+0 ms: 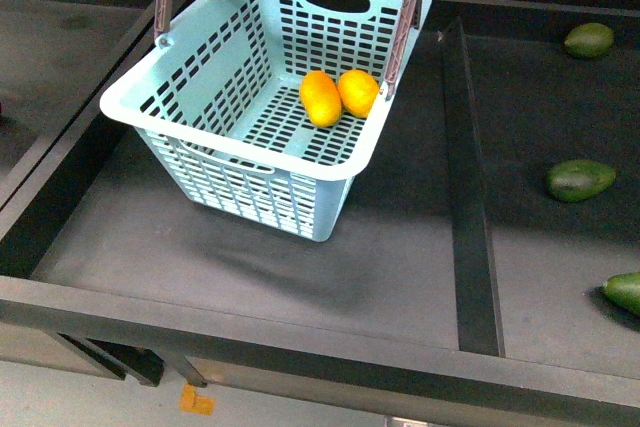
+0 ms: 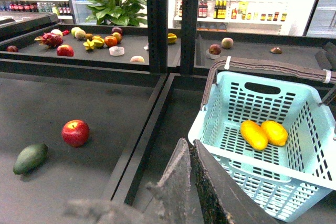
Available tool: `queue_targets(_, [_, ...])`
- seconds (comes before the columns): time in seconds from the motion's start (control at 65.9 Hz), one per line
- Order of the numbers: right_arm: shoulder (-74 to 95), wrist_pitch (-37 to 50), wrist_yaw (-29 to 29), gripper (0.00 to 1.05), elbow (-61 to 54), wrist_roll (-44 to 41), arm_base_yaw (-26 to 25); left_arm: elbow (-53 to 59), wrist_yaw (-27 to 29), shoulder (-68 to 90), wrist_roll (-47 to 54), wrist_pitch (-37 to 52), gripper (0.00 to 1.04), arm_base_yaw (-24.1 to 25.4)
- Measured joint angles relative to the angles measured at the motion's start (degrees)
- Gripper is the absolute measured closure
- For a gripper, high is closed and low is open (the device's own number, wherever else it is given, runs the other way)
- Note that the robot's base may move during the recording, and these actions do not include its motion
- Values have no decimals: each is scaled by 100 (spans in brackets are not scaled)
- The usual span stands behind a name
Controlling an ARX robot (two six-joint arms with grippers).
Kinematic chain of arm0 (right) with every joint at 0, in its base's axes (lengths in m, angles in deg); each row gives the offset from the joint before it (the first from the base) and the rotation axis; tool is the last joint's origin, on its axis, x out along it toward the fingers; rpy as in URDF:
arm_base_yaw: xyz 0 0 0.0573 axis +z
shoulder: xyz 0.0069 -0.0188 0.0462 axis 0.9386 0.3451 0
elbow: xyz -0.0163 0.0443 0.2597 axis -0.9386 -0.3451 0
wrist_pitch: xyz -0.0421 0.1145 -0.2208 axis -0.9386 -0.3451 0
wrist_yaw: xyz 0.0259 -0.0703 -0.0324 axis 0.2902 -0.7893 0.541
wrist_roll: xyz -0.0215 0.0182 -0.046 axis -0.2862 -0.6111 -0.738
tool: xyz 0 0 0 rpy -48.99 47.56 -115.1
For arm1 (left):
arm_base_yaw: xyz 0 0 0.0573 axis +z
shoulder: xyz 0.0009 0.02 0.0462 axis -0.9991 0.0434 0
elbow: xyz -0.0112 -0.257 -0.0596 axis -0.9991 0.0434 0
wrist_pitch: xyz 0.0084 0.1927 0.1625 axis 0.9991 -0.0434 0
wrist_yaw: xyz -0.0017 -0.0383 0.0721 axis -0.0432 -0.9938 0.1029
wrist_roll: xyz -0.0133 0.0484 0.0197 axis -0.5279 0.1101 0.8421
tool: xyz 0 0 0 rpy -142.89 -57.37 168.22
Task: Pick lemon and mango into basket
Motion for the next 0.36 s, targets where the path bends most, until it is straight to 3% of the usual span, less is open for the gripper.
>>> queue_targets(0.243, [0, 0, 0, 9, 0, 0, 0, 0, 0, 0, -4, 0, 101, 0])
queue_targets(0.364, [0, 0, 0, 9, 0, 0, 0, 0, 0, 0, -2, 0, 75, 0])
